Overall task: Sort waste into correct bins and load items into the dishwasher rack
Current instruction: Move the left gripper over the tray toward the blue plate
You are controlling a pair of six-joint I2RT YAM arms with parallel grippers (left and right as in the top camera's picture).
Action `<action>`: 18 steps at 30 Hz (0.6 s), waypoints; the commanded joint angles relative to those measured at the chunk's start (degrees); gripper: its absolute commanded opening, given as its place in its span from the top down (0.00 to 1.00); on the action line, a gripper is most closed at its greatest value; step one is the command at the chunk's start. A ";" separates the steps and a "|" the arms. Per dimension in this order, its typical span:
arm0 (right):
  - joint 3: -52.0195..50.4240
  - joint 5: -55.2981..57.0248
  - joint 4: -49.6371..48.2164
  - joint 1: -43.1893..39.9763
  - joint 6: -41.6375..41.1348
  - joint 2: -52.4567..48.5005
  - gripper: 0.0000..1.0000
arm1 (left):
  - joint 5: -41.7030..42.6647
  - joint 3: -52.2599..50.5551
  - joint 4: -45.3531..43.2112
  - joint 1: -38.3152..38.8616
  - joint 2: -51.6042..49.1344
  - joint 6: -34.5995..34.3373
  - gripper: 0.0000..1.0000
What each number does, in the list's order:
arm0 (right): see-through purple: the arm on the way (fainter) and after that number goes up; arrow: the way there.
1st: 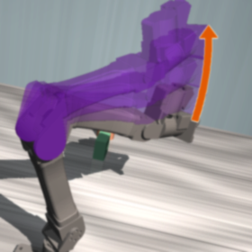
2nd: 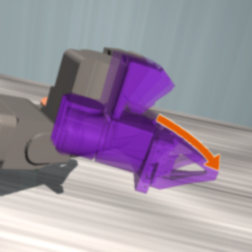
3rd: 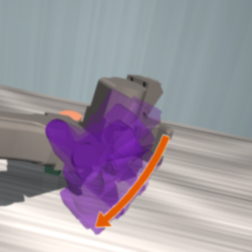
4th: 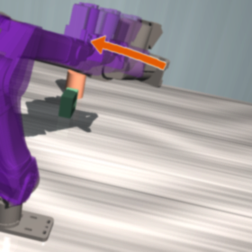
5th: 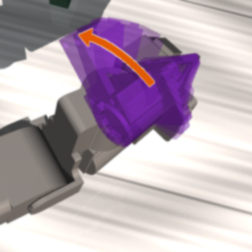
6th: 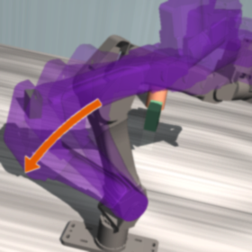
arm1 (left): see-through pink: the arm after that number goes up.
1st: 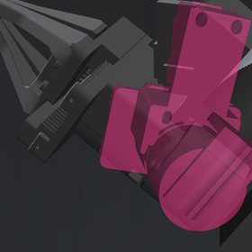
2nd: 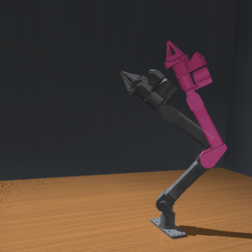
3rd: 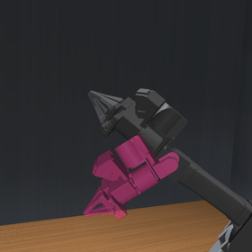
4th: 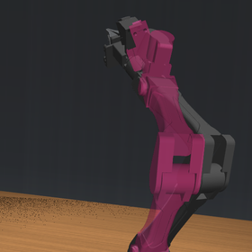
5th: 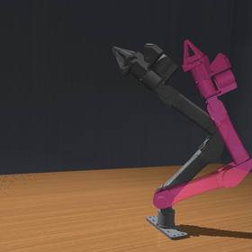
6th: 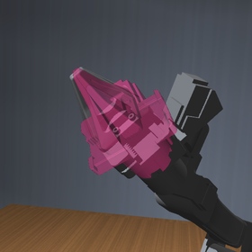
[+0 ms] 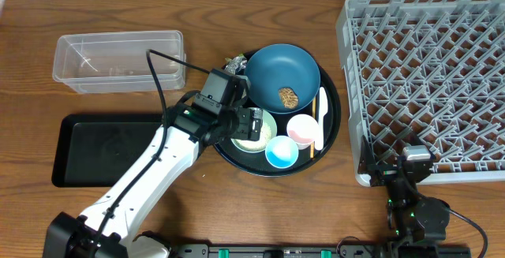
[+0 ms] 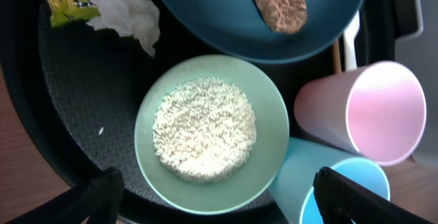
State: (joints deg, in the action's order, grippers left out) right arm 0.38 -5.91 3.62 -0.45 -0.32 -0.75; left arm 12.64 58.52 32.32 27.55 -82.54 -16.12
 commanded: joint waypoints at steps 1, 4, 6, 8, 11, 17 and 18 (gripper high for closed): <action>-0.07 0.11 0.22 -0.02 0.61 -0.02 0.01 | -1.97 -0.35 -1.64 0.26 -0.70 -3.67 0.10; -0.07 0.11 0.22 -0.02 0.61 -0.02 0.01 | -1.92 -0.35 -4.07 0.63 -1.46 -6.84 0.10; -0.07 0.11 0.22 -0.02 0.61 -0.02 0.01 | -1.92 -0.35 -5.60 0.81 -2.25 -10.05 0.10; -0.07 0.11 0.22 -0.02 0.61 -0.02 0.01 | -1.49 -0.35 -6.84 0.83 -3.30 -14.36 0.10; -0.07 0.11 0.22 -0.02 0.61 -0.02 0.01 | -1.31 -0.35 -7.85 0.83 -5.25 -20.98 0.10; -0.07 0.11 0.22 -0.02 0.61 -0.02 0.01 | -1.20 -0.35 -7.54 0.87 -8.02 -23.56 0.10; -0.07 0.11 0.22 -0.02 0.59 -0.02 0.01 | -1.18 -0.35 -7.54 0.87 -8.04 -22.69 0.10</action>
State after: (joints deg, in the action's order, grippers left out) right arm 0.38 -5.91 3.60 -0.45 -0.32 -0.75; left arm 11.62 58.52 24.64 28.29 -90.15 -37.06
